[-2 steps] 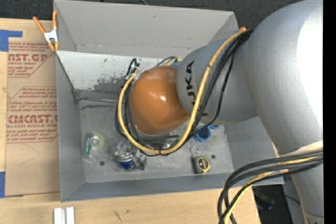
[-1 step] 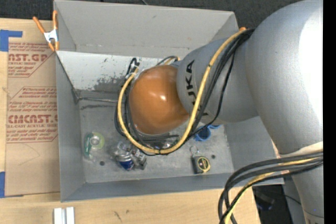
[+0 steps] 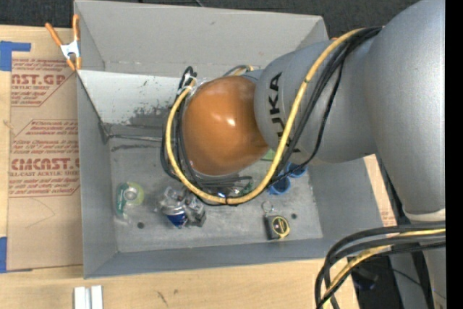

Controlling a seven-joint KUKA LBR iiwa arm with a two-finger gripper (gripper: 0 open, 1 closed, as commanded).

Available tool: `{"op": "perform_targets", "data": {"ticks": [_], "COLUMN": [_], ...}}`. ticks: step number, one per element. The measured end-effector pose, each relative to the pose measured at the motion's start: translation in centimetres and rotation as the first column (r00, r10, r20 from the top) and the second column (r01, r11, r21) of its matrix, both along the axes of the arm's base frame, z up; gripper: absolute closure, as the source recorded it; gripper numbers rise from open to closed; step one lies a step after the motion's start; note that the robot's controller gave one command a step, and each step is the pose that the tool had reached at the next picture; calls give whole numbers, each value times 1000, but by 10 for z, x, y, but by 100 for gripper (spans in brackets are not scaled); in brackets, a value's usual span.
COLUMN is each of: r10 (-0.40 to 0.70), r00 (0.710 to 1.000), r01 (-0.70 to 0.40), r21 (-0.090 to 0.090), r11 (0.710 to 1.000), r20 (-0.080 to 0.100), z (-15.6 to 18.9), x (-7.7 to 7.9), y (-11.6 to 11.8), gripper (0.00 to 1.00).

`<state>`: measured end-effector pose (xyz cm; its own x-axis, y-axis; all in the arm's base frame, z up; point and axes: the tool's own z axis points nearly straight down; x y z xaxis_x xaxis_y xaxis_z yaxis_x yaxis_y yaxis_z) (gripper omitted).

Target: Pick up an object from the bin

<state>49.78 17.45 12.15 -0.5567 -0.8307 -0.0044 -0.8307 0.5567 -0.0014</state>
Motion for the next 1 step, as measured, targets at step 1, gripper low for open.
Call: {"op": "perform_targets", "data": {"ticks": [1], "r10": [0], "r00": [1000], "r01": [0], "r21": [1], "r11": [1000], "r20": [4], "z": [69], "x": [1], "y": [2], "gripper": [100]}}
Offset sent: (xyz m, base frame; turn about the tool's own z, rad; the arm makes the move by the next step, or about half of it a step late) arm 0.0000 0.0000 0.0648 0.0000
